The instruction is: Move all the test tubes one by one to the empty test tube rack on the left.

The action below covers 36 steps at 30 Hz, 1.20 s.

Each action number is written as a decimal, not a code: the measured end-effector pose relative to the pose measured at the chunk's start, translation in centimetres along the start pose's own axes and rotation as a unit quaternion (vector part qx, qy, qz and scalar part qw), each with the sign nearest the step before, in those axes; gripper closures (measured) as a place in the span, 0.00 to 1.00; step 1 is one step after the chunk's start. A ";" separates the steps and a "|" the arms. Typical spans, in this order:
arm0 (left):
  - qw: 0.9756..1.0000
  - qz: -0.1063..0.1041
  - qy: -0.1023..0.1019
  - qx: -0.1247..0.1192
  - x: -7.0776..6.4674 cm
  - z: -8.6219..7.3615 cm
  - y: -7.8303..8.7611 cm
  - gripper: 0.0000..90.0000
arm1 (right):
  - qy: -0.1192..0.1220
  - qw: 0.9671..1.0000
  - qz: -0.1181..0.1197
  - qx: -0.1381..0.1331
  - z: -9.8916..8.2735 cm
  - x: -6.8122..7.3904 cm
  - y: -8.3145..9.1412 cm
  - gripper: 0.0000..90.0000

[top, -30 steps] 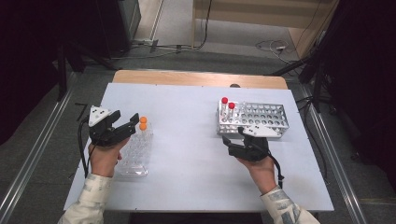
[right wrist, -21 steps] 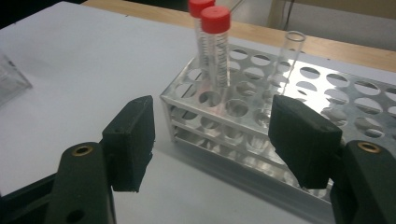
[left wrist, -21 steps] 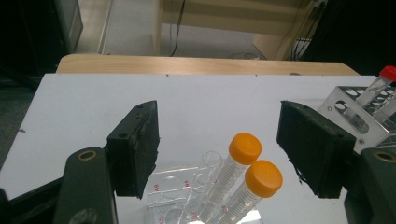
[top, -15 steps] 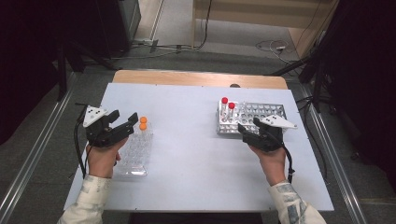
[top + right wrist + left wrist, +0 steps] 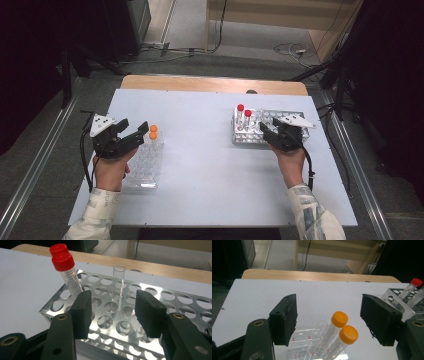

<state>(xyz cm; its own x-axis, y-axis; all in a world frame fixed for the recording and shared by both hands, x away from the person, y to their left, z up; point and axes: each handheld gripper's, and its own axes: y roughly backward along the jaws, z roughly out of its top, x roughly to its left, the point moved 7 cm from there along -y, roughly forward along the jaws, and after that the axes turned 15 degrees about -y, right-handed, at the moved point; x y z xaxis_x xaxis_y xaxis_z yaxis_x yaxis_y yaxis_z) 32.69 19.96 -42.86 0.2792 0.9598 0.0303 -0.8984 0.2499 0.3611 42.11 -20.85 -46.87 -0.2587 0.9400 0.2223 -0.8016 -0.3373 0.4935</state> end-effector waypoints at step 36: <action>1.000 -0.013 -0.005 -0.009 -0.8 0.3 0.3 0.34 | 0.005 0.999 -0.040 -0.005 0.8 0.0 -5.1 0.81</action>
<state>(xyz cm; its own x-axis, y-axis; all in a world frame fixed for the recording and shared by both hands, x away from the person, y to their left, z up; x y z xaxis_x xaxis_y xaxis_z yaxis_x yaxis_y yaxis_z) 32.31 19.23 -42.45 0.3053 0.9517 0.0315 -0.8973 0.2764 0.3442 46.66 -19.18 -48.74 -0.1984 0.9647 0.1731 -0.8250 -0.2598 0.5019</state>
